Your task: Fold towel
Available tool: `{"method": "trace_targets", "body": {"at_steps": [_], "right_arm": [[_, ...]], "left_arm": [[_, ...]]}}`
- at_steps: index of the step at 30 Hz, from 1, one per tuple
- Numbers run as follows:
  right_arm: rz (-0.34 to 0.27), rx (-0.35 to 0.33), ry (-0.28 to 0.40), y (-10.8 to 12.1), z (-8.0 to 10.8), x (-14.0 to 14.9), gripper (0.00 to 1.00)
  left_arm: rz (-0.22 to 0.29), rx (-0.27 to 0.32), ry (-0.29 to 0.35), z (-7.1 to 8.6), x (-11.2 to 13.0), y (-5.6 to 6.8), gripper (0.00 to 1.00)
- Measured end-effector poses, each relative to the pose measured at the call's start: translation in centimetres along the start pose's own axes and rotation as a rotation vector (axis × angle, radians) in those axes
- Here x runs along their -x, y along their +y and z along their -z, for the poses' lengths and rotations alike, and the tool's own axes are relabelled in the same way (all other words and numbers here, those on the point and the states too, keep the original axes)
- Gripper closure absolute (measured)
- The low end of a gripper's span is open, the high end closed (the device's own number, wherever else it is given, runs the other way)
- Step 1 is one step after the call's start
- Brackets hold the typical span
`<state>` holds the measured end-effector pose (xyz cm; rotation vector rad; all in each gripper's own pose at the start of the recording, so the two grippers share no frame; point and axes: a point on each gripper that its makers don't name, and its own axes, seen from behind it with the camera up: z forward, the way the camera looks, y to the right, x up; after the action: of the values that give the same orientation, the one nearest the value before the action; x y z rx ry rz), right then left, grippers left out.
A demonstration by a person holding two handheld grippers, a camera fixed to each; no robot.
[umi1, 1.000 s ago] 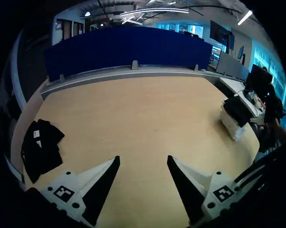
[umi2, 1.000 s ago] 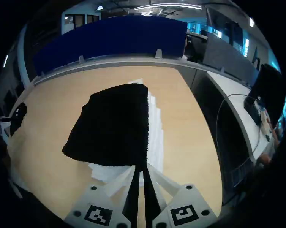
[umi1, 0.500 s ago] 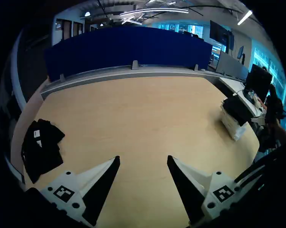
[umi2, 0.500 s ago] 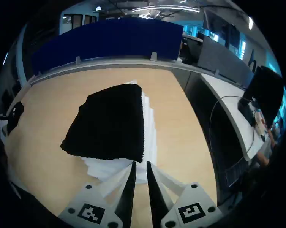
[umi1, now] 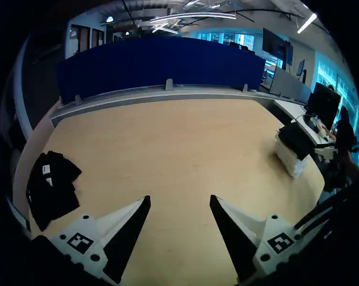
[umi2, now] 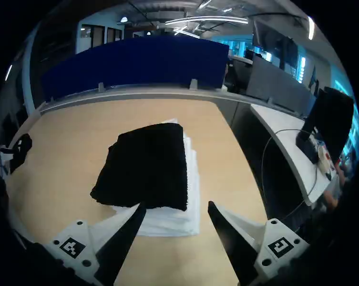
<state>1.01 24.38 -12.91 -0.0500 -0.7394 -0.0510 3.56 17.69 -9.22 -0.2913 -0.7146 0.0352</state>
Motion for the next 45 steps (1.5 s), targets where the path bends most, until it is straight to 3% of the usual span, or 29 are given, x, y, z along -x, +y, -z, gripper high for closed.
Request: {"method": "trace_targets", "body": {"at_steps": [5, 11, 27, 35, 45], "right_arm": [[0.003, -0.001, 0.025, -1.0, 0.5, -1.1, 0.0], [0.006, -0.015, 0.114, -3.2, 1.6, -4.0, 0.0], [-0.06, -0.046, 0.547, -10.3, 6.8, -15.8, 0.0], [-0.058, -0.064, 0.636, -14.6, 7.7, -18.9, 0.0], [-0.039, -0.118, 0.681, -20.5, 8.2, -21.7, 0.0]], "left_arm": [[0.006, -0.002, 0.015, 0.1, -0.3, -0.4, 0.08], [0.015, -0.005, 0.042, 0.1, -0.8, -1.0, 0.08], [0.024, -0.022, 0.162, 1.0, -3.8, -2.6, 0.08], [0.055, -0.061, 0.261, 1.6, -6.6, -4.8, 0.08], [0.064, -0.14, 0.446, 4.0, -11.1, -8.5, 0.08]]}}
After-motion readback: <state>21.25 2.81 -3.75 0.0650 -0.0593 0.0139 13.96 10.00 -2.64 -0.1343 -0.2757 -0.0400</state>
